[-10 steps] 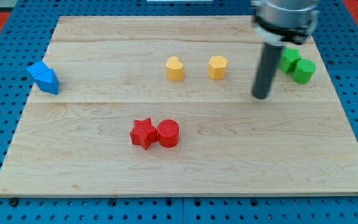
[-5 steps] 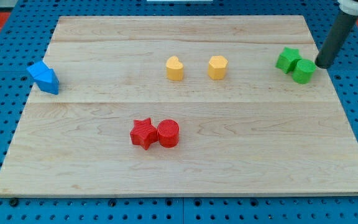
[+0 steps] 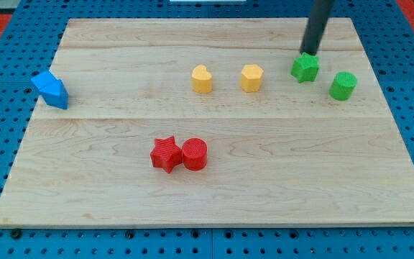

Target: Move the green star and green circle horizontal to the yellow blocks

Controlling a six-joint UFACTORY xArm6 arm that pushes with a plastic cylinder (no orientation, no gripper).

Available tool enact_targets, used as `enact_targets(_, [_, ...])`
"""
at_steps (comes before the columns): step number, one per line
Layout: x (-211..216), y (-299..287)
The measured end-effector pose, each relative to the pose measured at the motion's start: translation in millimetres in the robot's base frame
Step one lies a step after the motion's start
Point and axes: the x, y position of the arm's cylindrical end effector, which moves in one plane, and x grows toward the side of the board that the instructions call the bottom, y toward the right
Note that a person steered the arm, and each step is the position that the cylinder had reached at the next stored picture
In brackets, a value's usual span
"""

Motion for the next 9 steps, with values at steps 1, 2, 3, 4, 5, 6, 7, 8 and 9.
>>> enact_targets(1, [26,-1])
enact_targets(2, [23,-2])
enact_targets(3, [4,66])
enact_targets(4, [45,147])
enact_targets(5, [139,151])
enact_targets(6, [170,48])
enact_targets(7, [161,30])
enact_targets(8, [136,51])
enact_targets(9, [110,64])
